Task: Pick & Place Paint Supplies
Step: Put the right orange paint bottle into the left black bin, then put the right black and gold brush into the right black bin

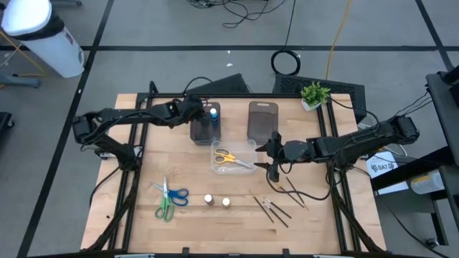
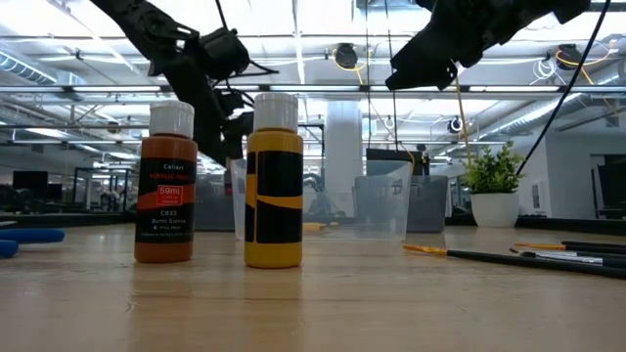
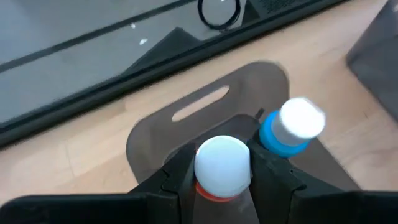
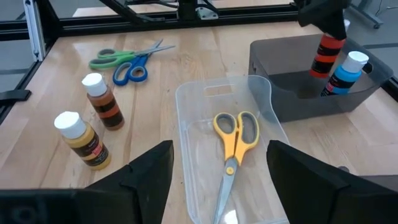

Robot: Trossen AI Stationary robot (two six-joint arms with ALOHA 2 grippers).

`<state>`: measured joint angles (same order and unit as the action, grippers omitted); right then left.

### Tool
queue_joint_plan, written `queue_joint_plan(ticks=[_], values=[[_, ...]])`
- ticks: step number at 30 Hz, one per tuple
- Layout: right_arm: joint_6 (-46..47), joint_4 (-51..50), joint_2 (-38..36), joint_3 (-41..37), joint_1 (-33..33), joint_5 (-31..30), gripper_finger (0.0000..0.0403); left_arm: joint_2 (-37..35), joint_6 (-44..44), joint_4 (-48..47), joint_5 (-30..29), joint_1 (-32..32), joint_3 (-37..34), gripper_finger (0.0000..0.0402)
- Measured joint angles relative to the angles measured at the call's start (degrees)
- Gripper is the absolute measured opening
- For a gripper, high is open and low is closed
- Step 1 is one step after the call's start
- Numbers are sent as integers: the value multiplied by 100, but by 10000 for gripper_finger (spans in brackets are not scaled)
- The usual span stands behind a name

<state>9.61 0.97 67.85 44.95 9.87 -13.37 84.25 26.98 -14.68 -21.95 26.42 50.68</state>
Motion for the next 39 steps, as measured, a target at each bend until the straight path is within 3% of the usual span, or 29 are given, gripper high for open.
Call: queue_joint_plan(ticks=[26,34,39], values=[[0,2,0,0,0,0,242,293,151,-108,245,163,2,124],[-2,2,0,0,0,-1,242,290,7,-151,242,163,2,212],[-2,-95,0,0,0,-2,242,290,-420,-153,348,163,2,243]])
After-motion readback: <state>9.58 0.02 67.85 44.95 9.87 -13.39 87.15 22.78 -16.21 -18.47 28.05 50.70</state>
